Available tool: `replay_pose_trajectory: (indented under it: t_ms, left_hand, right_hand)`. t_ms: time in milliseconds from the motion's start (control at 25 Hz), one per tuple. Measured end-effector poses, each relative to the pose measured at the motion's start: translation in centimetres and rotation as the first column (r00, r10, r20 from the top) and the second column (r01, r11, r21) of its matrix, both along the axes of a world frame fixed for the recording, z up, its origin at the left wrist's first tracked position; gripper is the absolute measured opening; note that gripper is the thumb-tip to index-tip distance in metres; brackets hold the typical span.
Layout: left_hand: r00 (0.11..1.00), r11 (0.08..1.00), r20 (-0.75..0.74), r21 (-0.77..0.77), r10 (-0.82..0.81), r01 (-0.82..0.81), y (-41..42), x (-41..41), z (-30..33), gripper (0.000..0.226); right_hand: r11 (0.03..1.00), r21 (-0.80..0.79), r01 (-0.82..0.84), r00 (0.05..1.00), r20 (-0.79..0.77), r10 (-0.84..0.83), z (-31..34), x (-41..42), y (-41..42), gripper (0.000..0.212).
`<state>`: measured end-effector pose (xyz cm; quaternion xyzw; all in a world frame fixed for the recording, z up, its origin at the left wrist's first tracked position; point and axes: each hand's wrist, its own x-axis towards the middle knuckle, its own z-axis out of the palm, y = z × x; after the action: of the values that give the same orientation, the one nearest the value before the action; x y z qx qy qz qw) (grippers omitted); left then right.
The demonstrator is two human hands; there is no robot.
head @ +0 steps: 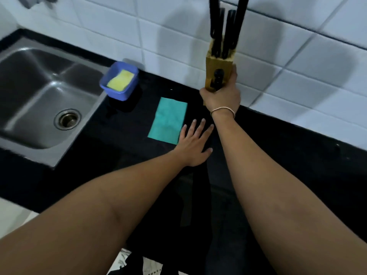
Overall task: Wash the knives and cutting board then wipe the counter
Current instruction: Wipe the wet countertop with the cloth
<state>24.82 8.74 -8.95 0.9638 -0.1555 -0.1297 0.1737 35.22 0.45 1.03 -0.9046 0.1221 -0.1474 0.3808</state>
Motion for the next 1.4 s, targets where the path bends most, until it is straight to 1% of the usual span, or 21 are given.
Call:
replay_pose_trajectory:
  t_ms: [80, 200, 280, 400, 640, 920, 960, 1040, 1080, 1120, 1160, 1200, 1240, 1280, 1320, 1360, 1400]
  left_hand:
    - [0.999, 0.999, -0.049, 0.034, 0.004, -0.002, -2.7, 1.1, -0.2, 0.087]
    - [0.986, 0.994, -0.155, 0.094, 0.067, -0.053, -4.8, 1.7, -1.0, 0.098]
    - [0.981, 0.987, -0.181, 0.150, 0.077, -0.050, -4.9, 1.8, -1.5, 0.101]
    - [0.975, 0.984, -0.214, 0.174, 0.061, -0.023, -4.9, 1.9, -1.5, 0.102]
    - [0.977, 0.974, -0.204, 0.227, 0.067, -0.019, -5.1, 1.8, -1.3, 0.099]
    - [0.979, 0.974, -0.195, 0.228, 0.064, -0.019, -4.9, 2.0, -1.5, 0.099]
    - [0.979, 0.974, -0.192, 0.225, 0.067, -0.023, -4.9, 2.1, -1.5, 0.099]
    - [0.979, 0.976, -0.193, 0.217, 0.071, -0.028, -4.9, 2.2, -1.7, 0.100]
    - [0.980, 0.976, -0.187, 0.214, 0.072, -0.031, -4.9, 2.2, -1.9, 0.101]
    - [0.980, 0.977, -0.182, 0.209, 0.074, -0.035, -4.9, 2.1, -2.0, 0.101]
    - [0.980, 0.979, -0.183, 0.201, 0.076, -0.038, -5.0, 2.2, -2.2, 0.101]
    - [0.979, 0.980, -0.187, 0.192, 0.080, -0.043, -5.0, 2.2, -2.1, 0.102]
    - [0.976, 0.984, -0.200, 0.173, 0.088, -0.053, -5.1, 2.3, -1.9, 0.101]
    - [0.968, 0.990, -0.227, 0.120, 0.103, -0.077, -5.1, 2.4, -1.5, 0.098]
    - [0.959, 0.993, -0.255, 0.020, 0.121, -0.120, -4.9, 2.5, -0.9, 0.092]
    - [0.951, 0.973, -0.273, -0.138, 0.143, -0.186, -4.3, 2.3, -0.2, 0.083]
    - [0.949, 0.910, -0.266, -0.326, 0.172, -0.256, -3.3, 1.9, 0.6, 0.072]
  right_hand:
    - [0.997, -0.020, 0.069, 0.998, 0.016, -0.068, -0.4, -0.9, -4.7, 0.107]
    - [0.986, 0.023, 0.164, 0.986, 0.001, -0.164, -1.7, -1.9, -10.5, 0.103]
    - [0.979, 0.055, 0.197, 0.980, -0.040, -0.195, -3.0, -2.5, -13.1, 0.100]
    - [0.973, 0.102, 0.208, 0.976, -0.089, -0.200, -5.1, -3.1, -15.8, 0.092]
    - [0.974, 0.152, 0.169, 0.980, -0.128, -0.151, -6.8, -2.9, -16.3, 0.089]
    - [0.979, 0.129, 0.158, 0.981, -0.134, -0.141, -7.1, -2.4, -16.2, 0.093]
    - [0.975, 0.151, 0.160, 0.981, -0.137, -0.139, -7.2, -2.6, -16.1, 0.095]
    - [0.945, 0.269, 0.186, 0.978, -0.146, -0.150, -7.2, -3.2, -15.6, 0.102]
    - [0.920, 0.329, 0.213, 0.974, -0.150, -0.172, -7.3, -3.6, -15.2, 0.105]
    - [0.898, 0.357, 0.256, 0.965, -0.150, -0.215, -7.4, -4.2, -14.7, 0.105]
    - [0.882, 0.350, 0.315, 0.949, -0.141, -0.283, -7.5, -5.1, -14.1, 0.101]
    - [0.869, 0.315, 0.380, 0.925, -0.116, -0.362, -7.7, -6.1, -13.4, 0.091]
    - [0.861, 0.262, 0.437, 0.898, -0.072, -0.434, -7.9, -7.0, -12.8, 0.075]
    - [0.863, 0.196, 0.465, 0.882, -0.016, -0.472, -8.1, -7.8, -12.0, 0.058]
    - [0.884, 0.137, 0.448, 0.889, 0.034, -0.456, -8.1, -8.5, -11.1, 0.042]
    - [0.919, 0.098, 0.382, 0.919, 0.062, -0.388, -7.9, -8.8, -10.1, 0.029]
    - [0.954, 0.081, 0.288, 0.953, 0.076, -0.294, -7.7, -8.8, -8.7, 0.020]
